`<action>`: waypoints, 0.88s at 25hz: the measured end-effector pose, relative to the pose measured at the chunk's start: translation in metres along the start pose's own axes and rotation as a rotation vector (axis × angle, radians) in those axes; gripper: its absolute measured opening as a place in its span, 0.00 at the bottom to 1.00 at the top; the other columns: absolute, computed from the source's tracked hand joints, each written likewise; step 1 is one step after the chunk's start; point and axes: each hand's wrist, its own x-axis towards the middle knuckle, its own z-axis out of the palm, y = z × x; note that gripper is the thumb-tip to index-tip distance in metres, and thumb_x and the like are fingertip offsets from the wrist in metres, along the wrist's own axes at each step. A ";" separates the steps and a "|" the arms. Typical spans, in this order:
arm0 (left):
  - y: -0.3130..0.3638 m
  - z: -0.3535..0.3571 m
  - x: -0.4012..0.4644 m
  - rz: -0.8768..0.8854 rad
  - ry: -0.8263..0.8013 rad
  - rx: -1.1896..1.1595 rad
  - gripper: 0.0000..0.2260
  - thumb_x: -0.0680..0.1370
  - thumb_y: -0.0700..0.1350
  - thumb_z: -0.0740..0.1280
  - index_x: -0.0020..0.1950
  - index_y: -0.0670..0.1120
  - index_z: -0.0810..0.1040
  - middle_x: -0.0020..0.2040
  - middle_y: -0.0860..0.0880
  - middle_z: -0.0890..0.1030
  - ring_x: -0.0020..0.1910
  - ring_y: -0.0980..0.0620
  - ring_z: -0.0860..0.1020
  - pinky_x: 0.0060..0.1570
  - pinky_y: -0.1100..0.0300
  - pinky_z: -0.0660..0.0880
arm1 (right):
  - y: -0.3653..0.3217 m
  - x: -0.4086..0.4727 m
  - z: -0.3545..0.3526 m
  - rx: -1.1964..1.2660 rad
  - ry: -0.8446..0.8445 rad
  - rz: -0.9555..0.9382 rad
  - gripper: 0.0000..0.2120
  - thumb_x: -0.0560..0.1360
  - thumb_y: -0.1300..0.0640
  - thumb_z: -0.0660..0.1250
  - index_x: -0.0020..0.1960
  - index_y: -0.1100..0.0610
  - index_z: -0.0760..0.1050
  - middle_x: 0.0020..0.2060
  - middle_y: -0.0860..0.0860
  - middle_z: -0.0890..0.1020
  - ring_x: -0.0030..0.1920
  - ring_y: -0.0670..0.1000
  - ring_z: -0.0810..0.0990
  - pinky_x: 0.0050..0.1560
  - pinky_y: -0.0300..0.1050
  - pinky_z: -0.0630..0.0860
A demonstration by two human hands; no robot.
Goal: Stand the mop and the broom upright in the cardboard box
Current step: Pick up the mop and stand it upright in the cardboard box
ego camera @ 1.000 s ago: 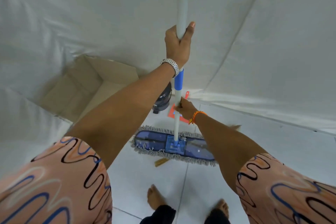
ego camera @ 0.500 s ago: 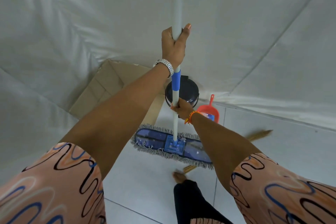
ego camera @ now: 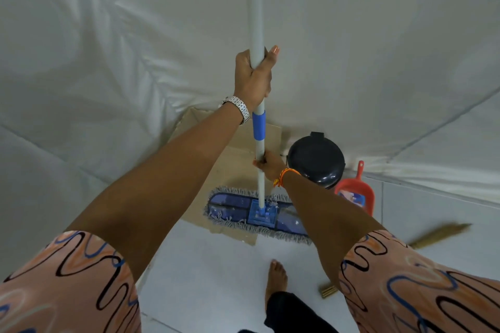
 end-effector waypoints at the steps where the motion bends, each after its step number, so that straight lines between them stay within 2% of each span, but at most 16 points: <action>1: 0.000 -0.013 0.012 0.008 -0.011 0.004 0.21 0.81 0.44 0.69 0.32 0.48 0.63 0.22 0.52 0.63 0.18 0.53 0.60 0.22 0.65 0.63 | -0.013 0.012 0.004 0.003 -0.010 0.000 0.06 0.78 0.54 0.64 0.49 0.54 0.67 0.34 0.47 0.71 0.42 0.54 0.72 0.47 0.51 0.71; 4: -0.001 -0.049 0.046 0.025 -0.019 0.010 0.21 0.81 0.43 0.68 0.32 0.47 0.63 0.22 0.51 0.64 0.18 0.53 0.61 0.22 0.64 0.63 | -0.047 0.050 0.014 0.009 -0.028 0.008 0.08 0.79 0.54 0.63 0.54 0.57 0.69 0.43 0.53 0.75 0.45 0.55 0.72 0.47 0.48 0.68; 6: -0.006 -0.071 0.070 0.035 -0.021 0.009 0.21 0.81 0.43 0.69 0.31 0.47 0.64 0.23 0.51 0.64 0.17 0.52 0.61 0.22 0.64 0.64 | -0.067 0.075 0.022 0.003 -0.014 0.018 0.10 0.79 0.54 0.64 0.54 0.59 0.70 0.44 0.54 0.75 0.45 0.55 0.72 0.47 0.48 0.68; 12: -0.053 -0.127 0.130 -0.003 -0.076 0.031 0.20 0.81 0.42 0.69 0.31 0.47 0.65 0.22 0.51 0.65 0.18 0.54 0.63 0.23 0.63 0.66 | -0.097 0.162 0.056 -0.040 0.016 0.074 0.05 0.78 0.57 0.64 0.47 0.57 0.70 0.39 0.53 0.74 0.41 0.54 0.73 0.45 0.48 0.68; 14: -0.084 -0.148 0.157 -0.014 -0.103 0.035 0.21 0.81 0.41 0.69 0.31 0.47 0.65 0.22 0.52 0.65 0.18 0.54 0.63 0.23 0.63 0.66 | -0.095 0.203 0.076 -0.011 0.029 0.111 0.10 0.78 0.58 0.65 0.40 0.53 0.66 0.33 0.49 0.71 0.36 0.50 0.70 0.46 0.48 0.67; 15: -0.099 -0.156 0.167 -0.024 -0.116 0.040 0.21 0.82 0.40 0.68 0.31 0.47 0.65 0.21 0.52 0.65 0.18 0.55 0.63 0.23 0.63 0.66 | -0.093 0.219 0.085 0.011 0.053 0.135 0.11 0.78 0.59 0.64 0.40 0.52 0.65 0.32 0.47 0.68 0.36 0.50 0.70 0.46 0.47 0.66; 18: -0.138 -0.174 0.200 -0.059 -0.155 0.024 0.20 0.82 0.39 0.67 0.32 0.47 0.65 0.21 0.54 0.66 0.18 0.56 0.63 0.24 0.63 0.65 | -0.085 0.264 0.107 0.080 0.112 0.186 0.06 0.78 0.59 0.63 0.48 0.56 0.66 0.33 0.45 0.68 0.44 0.53 0.71 0.47 0.47 0.67; 22: -0.189 -0.193 0.232 -0.072 -0.176 0.008 0.20 0.83 0.39 0.67 0.32 0.47 0.66 0.20 0.54 0.67 0.18 0.55 0.64 0.25 0.62 0.67 | -0.068 0.308 0.126 0.148 0.173 0.238 0.05 0.78 0.61 0.63 0.51 0.55 0.68 0.34 0.46 0.70 0.45 0.53 0.71 0.48 0.46 0.67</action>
